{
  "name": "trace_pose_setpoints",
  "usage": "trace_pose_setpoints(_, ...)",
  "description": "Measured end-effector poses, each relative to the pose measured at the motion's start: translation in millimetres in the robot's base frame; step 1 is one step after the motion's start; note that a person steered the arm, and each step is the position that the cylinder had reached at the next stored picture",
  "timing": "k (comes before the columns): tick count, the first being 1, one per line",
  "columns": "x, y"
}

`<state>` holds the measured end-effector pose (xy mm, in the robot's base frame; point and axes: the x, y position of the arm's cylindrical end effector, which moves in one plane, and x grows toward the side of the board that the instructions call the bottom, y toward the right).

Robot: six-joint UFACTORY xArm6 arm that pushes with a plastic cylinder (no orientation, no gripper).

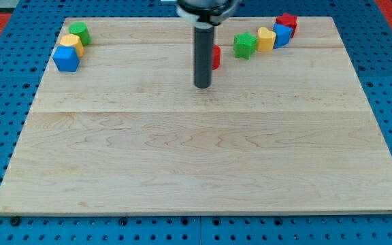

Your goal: Push the blue cube above the red circle

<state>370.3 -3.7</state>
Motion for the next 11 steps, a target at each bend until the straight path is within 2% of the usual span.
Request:
trace_pose_setpoints(1, -50.0, 3.0)
trace_pose_setpoints(2, -61.3, 70.4)
trace_pose_setpoints(3, -67.7, 77.2)
trace_pose_setpoints(4, -41.7, 9.2)
trace_pose_setpoints(5, 14.8, -139.6)
trace_pose_setpoints(6, 12.3, -299.1)
trace_pose_setpoints(7, -0.5, -300.1)
trace_pose_setpoints(8, -40.3, -289.0)
trace_pose_setpoints(10, -53.5, -151.6)
trace_pose_setpoints(11, -103.1, -166.6)
